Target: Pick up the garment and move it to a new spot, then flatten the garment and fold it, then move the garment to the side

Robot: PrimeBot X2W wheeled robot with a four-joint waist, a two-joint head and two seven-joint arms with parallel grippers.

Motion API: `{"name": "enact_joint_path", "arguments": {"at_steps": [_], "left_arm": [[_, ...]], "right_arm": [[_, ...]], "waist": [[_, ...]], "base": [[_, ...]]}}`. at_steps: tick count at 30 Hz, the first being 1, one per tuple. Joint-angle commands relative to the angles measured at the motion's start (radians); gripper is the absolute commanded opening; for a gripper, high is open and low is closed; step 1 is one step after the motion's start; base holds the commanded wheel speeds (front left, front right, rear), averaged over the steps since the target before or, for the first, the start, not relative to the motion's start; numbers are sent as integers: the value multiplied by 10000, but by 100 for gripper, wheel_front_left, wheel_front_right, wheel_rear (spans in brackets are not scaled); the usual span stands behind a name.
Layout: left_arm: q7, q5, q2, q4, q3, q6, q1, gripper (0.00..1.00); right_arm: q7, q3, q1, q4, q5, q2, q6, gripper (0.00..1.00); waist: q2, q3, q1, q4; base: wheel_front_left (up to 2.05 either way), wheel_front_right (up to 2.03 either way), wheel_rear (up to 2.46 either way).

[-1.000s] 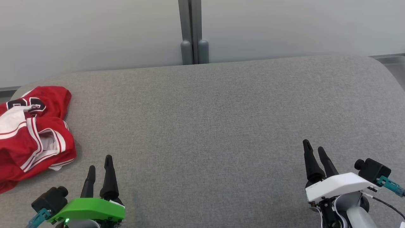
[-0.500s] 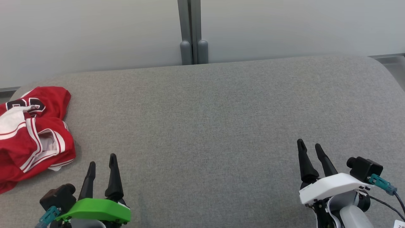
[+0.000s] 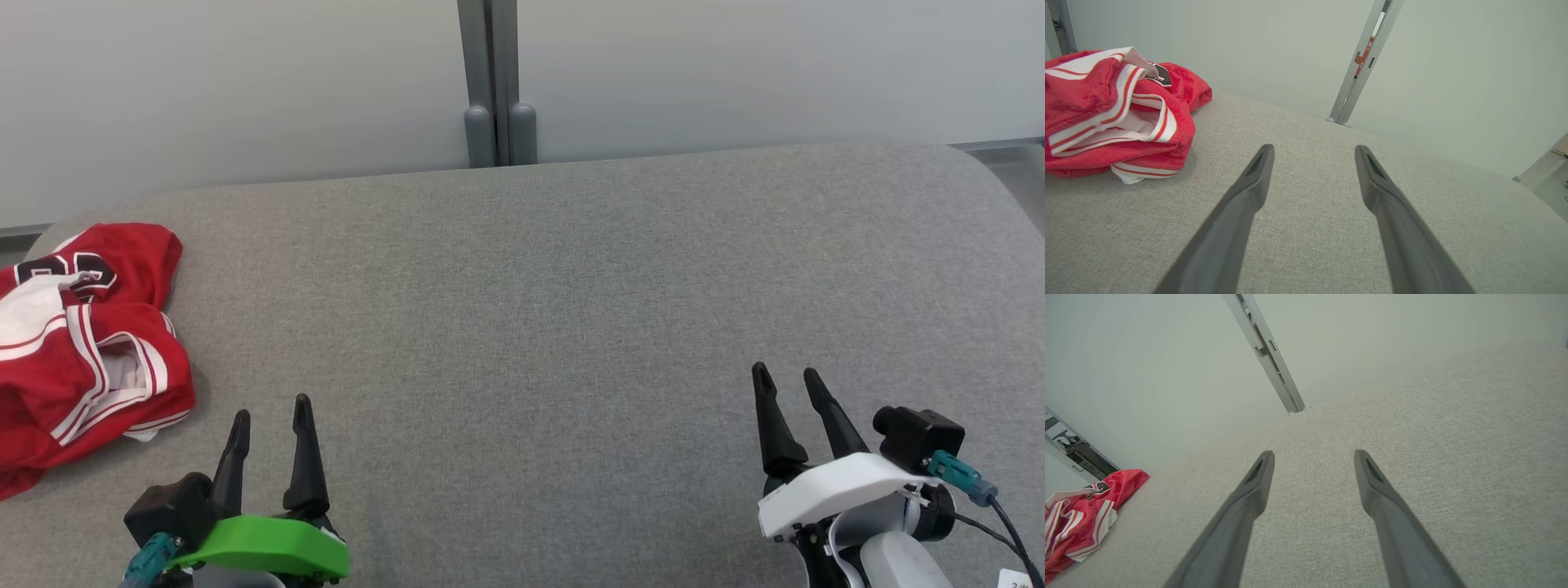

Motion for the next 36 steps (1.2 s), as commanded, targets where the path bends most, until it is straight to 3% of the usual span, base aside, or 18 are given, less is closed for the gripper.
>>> {"name": "enact_joint_path", "arguments": {"at_steps": [1,36], "left_arm": [[-100,202,83,-112,-29,58,11,100],[-789,1944,105,-104,-214,428,237,100]], "right_arm": [[-106,50,-196,-29,-291,-56,5,100],[-794,481,-207,9,-2974,-72,6,100]], "waist": [[0,1,0,3],[0,8,0,-159]], "base": [[0,0,0],[0,0,0]]}}
